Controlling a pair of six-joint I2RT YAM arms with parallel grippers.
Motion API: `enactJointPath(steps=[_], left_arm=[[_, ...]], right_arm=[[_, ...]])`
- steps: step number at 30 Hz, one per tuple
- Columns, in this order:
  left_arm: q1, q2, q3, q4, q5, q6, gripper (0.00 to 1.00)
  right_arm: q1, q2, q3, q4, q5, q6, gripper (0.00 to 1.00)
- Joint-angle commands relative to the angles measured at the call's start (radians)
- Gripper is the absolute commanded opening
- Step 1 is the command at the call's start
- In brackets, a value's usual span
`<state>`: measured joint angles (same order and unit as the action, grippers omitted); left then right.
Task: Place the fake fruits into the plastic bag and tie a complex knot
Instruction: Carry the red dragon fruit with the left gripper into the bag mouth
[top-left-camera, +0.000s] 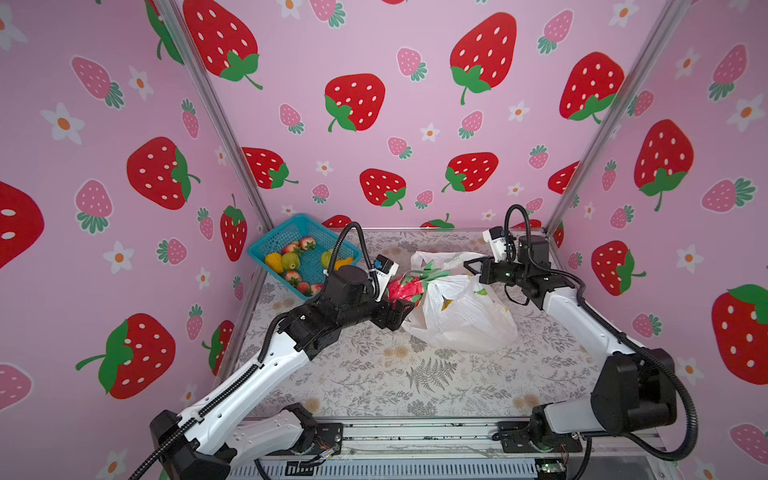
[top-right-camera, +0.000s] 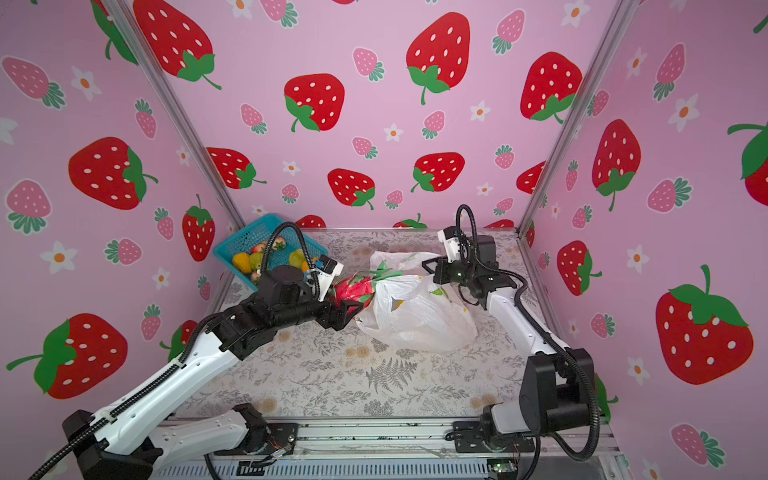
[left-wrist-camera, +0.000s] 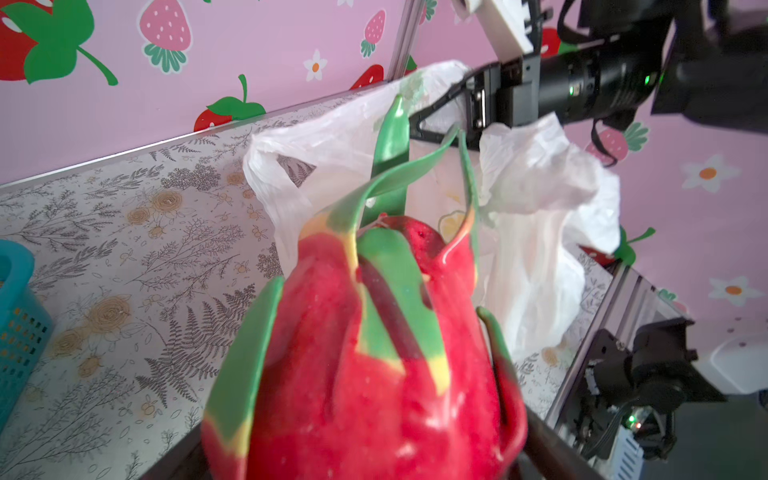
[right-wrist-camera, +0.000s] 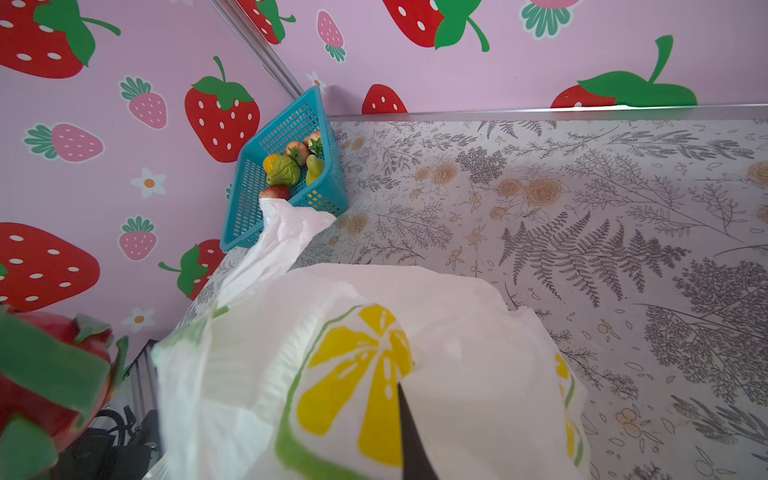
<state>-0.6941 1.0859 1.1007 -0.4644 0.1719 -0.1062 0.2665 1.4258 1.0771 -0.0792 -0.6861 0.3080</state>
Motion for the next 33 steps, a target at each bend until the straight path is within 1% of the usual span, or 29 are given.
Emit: enactJointPath(steps=[1, 6, 8, 10, 13, 16, 19, 22, 25, 28, 33], left_arm=[[-0.026, -0.007, 0.078, -0.09, 0.005, 0.127, 0.34], [-0.053, 0.07, 0.146, -0.182, -0.018, 0.174, 0.31], [-0.064, 0.103, 0.173, -0.201, -0.028, 0.177, 0.3], [-0.079, 0.133, 0.198, -0.21, -0.068, 0.18, 0.29], [-0.101, 0.183, 0.24, -0.229, -0.067, 0.206, 0.29], [-0.114, 0.244, 0.303, -0.276, -0.041, 0.24, 0.29], [-0.125, 0.296, 0.355, -0.313, 0.027, 0.276, 0.29], [-0.128, 0.349, 0.399, -0.332, 0.054, 0.294, 0.29], [-0.128, 0.4, 0.447, -0.33, 0.053, 0.284, 0.29], [-0.117, 0.434, 0.459, -0.291, 0.039, 0.238, 0.29], [-0.058, 0.461, 0.433, -0.179, 0.104, 0.104, 0.28]], right_arm=[[0.004, 0.007, 0.026, -0.016, -0.006, -0.03, 0.09], [0.005, 0.01, 0.024, -0.011, -0.021, -0.033, 0.09], [0.005, 0.008, 0.024, -0.014, -0.025, -0.039, 0.09], [0.005, 0.007, 0.024, -0.019, -0.028, -0.052, 0.09], [0.007, 0.005, 0.02, -0.012, -0.045, -0.057, 0.09], [0.013, 0.005, 0.02, -0.012, -0.055, -0.059, 0.09], [0.025, 0.002, 0.017, -0.009, -0.059, -0.057, 0.1], [0.039, 0.005, 0.014, -0.003, -0.066, -0.055, 0.1], [0.051, 0.002, 0.0, -0.001, -0.072, -0.063, 0.1], [0.053, -0.011, -0.027, 0.004, -0.075, -0.074, 0.1], [0.053, -0.05, -0.075, 0.03, -0.089, -0.088, 0.1]])
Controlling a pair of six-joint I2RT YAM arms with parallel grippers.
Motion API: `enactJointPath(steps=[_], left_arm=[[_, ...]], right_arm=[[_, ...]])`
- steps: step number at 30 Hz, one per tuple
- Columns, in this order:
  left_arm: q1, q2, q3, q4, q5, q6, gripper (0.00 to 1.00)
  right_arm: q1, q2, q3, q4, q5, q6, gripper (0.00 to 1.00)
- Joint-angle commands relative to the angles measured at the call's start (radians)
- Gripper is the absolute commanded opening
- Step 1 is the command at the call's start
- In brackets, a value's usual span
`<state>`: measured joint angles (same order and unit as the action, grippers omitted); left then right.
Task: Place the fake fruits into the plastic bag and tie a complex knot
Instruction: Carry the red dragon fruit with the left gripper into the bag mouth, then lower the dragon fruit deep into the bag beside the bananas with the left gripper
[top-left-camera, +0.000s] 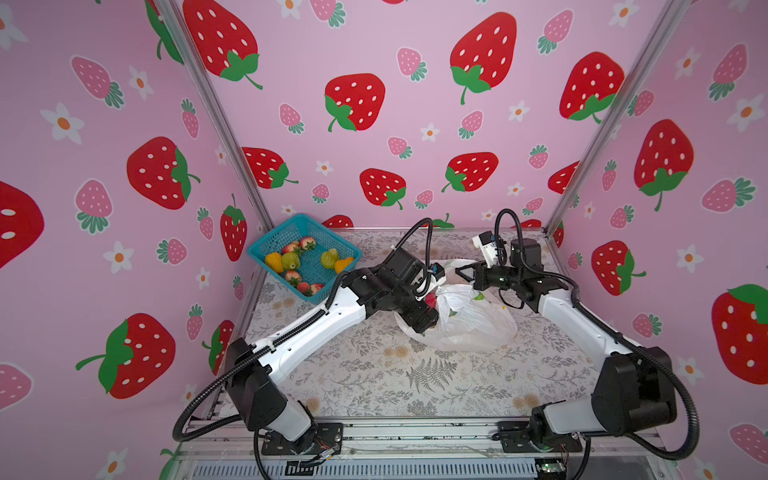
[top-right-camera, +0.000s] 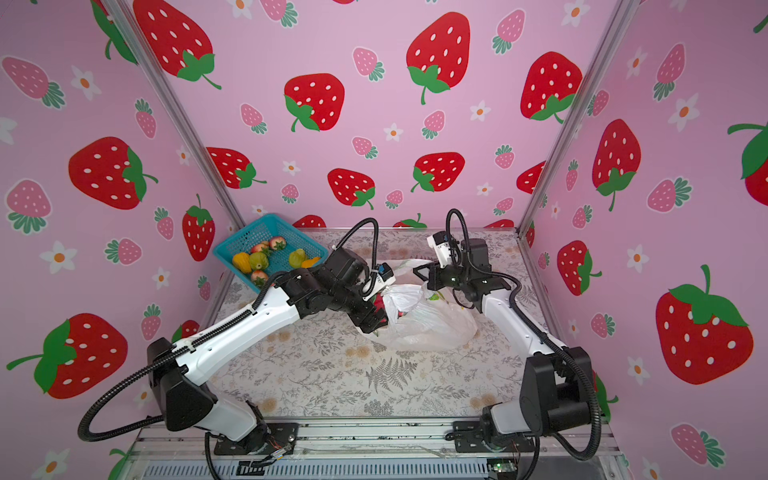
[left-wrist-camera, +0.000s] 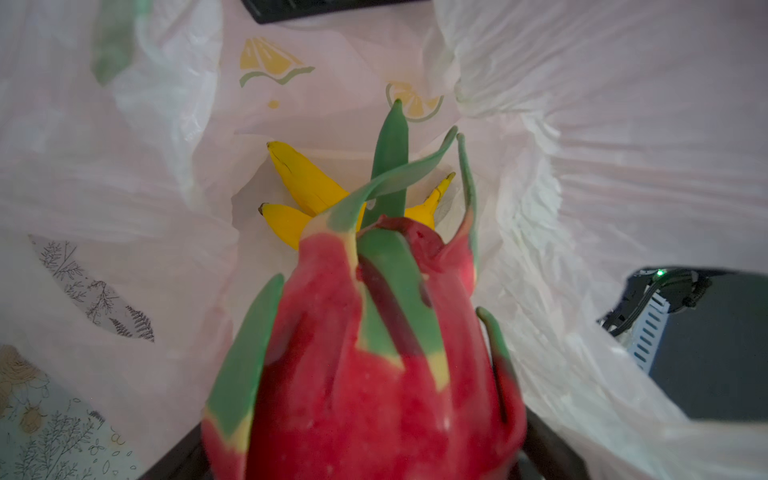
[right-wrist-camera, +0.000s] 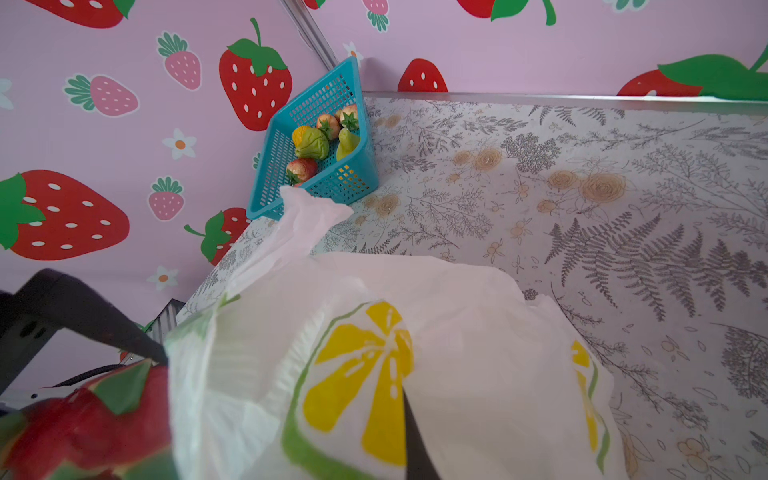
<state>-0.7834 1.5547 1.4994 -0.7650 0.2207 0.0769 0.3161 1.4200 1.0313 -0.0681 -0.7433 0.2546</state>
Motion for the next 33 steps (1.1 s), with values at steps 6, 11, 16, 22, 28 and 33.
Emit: enactJointPath(steps=[6, 11, 16, 22, 28, 33], left_arm=[[0.107, 0.0, -0.028, 0.254, 0.197, -0.195, 0.28], [0.157, 0.005, -0.045, 0.301, 0.283, -0.274, 0.28], [0.188, 0.034, -0.023, 0.321, 0.407, -0.36, 0.29], [0.222, 0.041, -0.018, 0.367, 0.463, -0.46, 0.28], [0.203, 0.057, -0.013, 0.355, 0.357, -0.482, 0.25], [0.158, 0.104, 0.0, 0.37, 0.286, -0.511, 0.24]], right_arm=[[0.002, -0.059, -0.048, 0.021, -0.037, -0.061, 0.1], [0.003, -0.063, -0.051, 0.025, -0.038, -0.064, 0.1], [0.008, -0.057, -0.052, 0.026, -0.038, -0.068, 0.1], [0.009, -0.047, -0.054, 0.015, -0.018, -0.075, 0.1], [0.02, -0.042, -0.051, 0.024, -0.02, -0.067, 0.1], [0.031, -0.035, -0.051, 0.031, -0.024, -0.054, 0.1]])
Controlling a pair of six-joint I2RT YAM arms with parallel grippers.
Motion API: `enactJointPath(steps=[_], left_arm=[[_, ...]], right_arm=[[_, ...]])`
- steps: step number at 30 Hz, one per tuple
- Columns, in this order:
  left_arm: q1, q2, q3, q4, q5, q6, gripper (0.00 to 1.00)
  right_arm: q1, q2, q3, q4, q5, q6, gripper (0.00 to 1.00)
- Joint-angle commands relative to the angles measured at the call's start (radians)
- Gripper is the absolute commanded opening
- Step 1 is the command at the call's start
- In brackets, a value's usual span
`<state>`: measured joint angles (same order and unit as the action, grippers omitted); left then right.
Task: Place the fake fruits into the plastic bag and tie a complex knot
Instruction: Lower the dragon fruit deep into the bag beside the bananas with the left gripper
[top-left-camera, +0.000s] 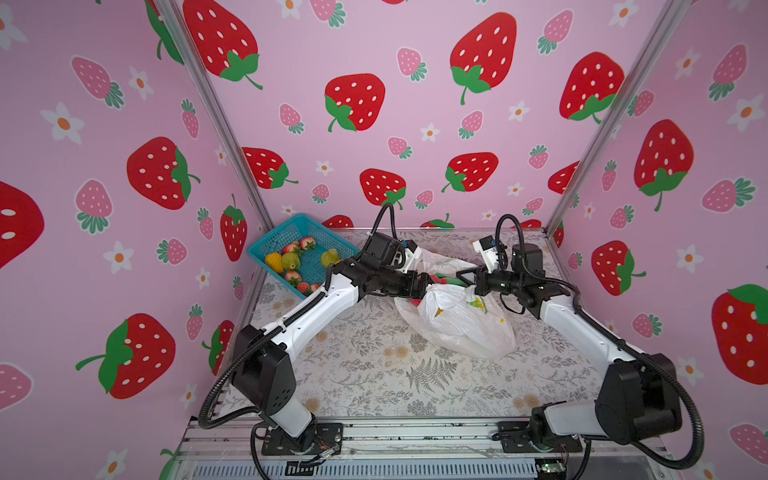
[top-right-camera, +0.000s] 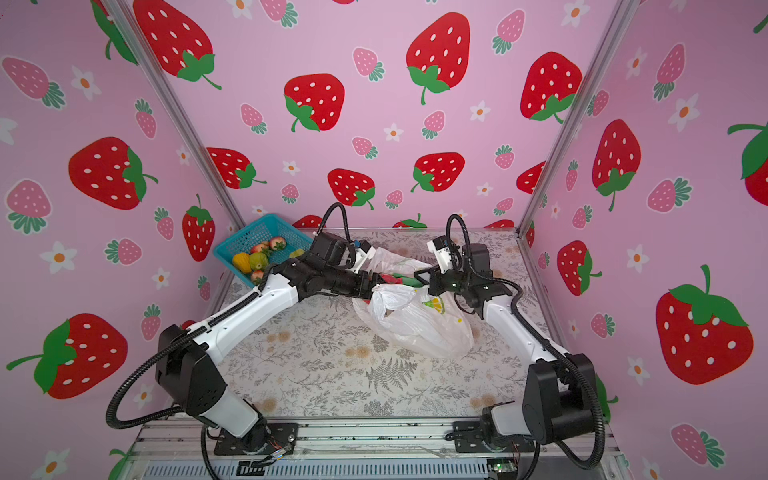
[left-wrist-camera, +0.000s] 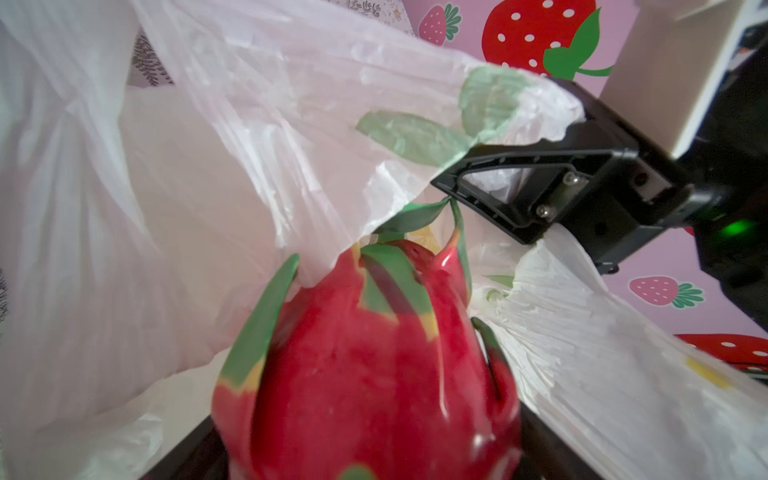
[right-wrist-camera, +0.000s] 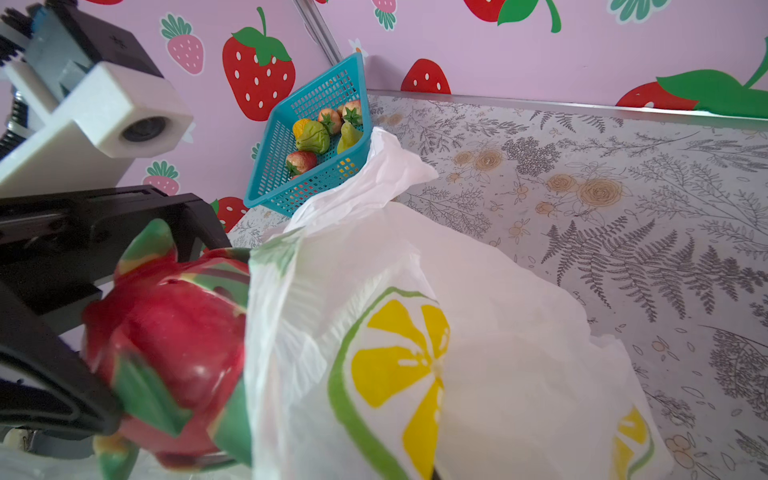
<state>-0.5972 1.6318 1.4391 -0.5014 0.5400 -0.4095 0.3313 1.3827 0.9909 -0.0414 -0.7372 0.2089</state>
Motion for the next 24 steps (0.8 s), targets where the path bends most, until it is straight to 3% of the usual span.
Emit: enactJointPath(steps=[1, 6, 14, 24], left_arm=[[-0.047, 0.034, 0.065, 0.102, -0.05, -0.003, 0.23], [-0.12, 0.043, 0.004, 0.138, -0.158, 0.069, 0.26], [-0.192, 0.049, -0.181, 0.391, -0.183, 0.057, 0.38], [-0.199, 0.103, -0.206, 0.46, -0.179, 0.065, 0.58]], right_arm=[[0.015, 0.003, -0.009, 0.008, -0.032, 0.001, 0.1], [0.01, -0.007, -0.008, 0.045, -0.017, 0.078, 0.09], [-0.008, -0.004, -0.03, 0.171, -0.043, 0.226, 0.09], [-0.049, -0.009, -0.059, 0.166, -0.035, 0.218, 0.09]])
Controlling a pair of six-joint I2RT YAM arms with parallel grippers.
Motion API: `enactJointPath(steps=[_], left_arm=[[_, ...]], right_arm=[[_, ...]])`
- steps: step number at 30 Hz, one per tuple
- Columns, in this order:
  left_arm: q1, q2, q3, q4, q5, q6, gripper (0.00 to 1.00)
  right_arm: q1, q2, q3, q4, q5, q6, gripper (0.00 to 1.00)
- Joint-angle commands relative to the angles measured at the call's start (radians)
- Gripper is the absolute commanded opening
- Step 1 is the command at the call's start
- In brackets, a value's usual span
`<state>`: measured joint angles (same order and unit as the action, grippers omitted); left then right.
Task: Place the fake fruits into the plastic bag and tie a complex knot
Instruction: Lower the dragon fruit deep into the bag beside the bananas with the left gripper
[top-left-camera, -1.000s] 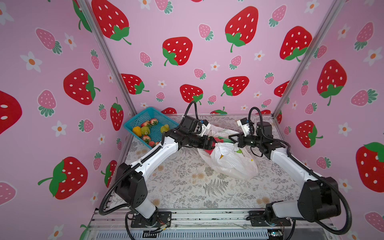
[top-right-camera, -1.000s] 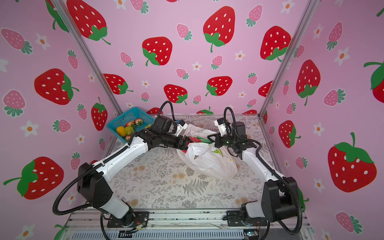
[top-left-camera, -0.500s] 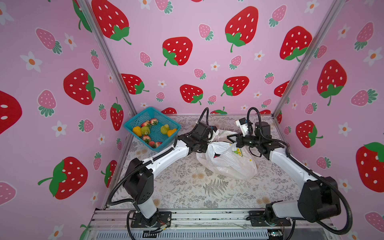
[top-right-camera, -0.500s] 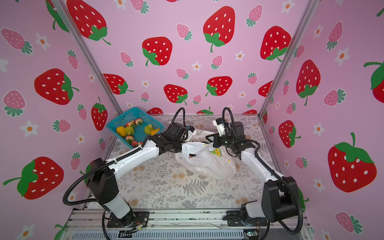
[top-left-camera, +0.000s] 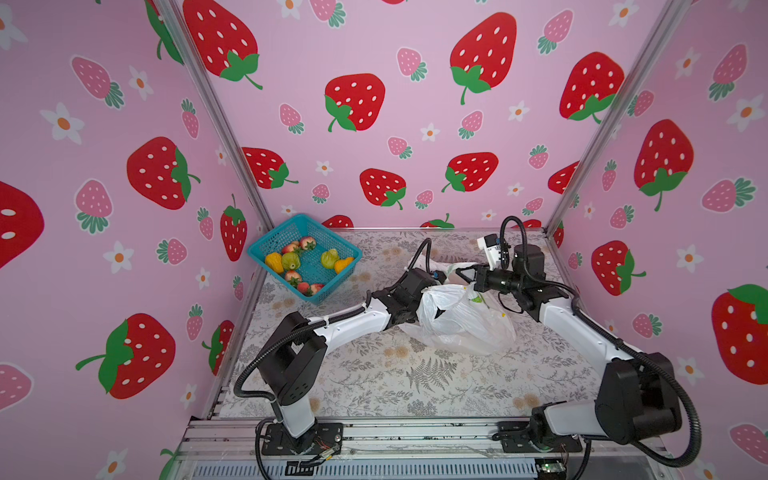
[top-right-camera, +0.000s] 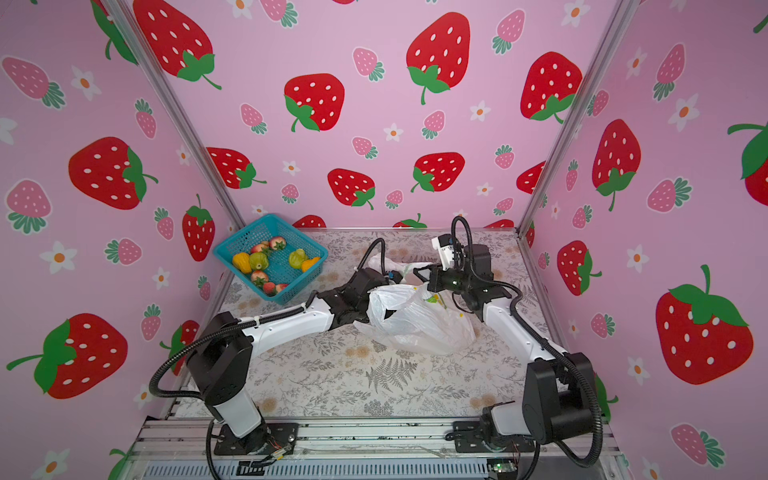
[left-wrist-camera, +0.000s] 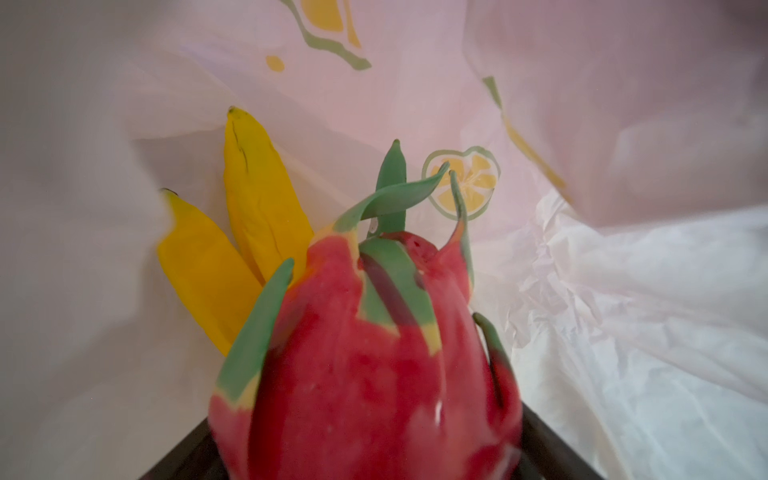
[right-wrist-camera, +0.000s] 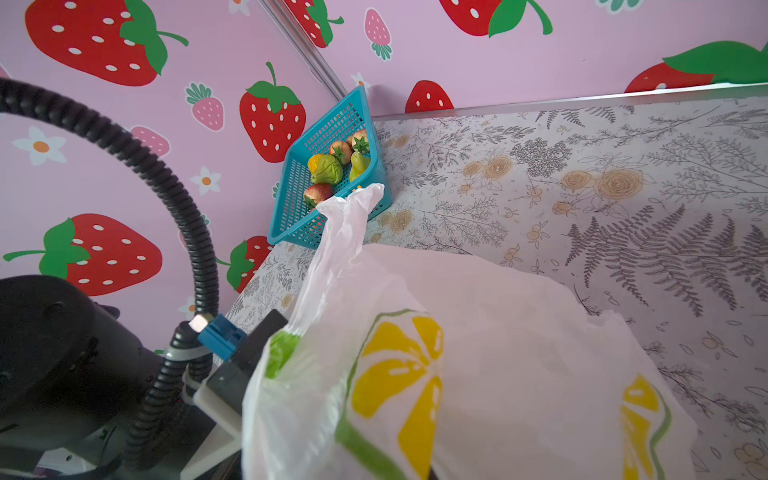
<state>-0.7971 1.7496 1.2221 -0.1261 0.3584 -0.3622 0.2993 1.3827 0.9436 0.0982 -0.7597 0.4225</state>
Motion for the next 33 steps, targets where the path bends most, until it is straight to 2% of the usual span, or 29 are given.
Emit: enactJointPath(steps=[1, 8, 14, 30, 33], left_arm=[[0.0, -0.015, 0.014, 0.077, -0.003, 0.027, 0.6], [0.006, -0.007, 0.054, -0.018, -0.012, 0.081, 0.71], [0.016, 0.007, 0.074, -0.055, 0.014, 0.082, 0.81], [0.023, -0.053, 0.096, -0.131, 0.025, 0.097, 0.99], [0.025, -0.06, 0.102, -0.142, 0.038, 0.097, 0.99]], right_arm=[[-0.024, -0.012, -0.014, 0.025, -0.012, 0.001, 0.09], [-0.051, -0.024, -0.031, 0.023, -0.013, -0.01, 0.09], [-0.058, -0.035, -0.046, 0.023, -0.009, -0.014, 0.09], [-0.069, -0.044, -0.055, 0.019, 0.003, -0.019, 0.09], [-0.071, -0.044, -0.054, 0.014, 0.01, -0.023, 0.09]])
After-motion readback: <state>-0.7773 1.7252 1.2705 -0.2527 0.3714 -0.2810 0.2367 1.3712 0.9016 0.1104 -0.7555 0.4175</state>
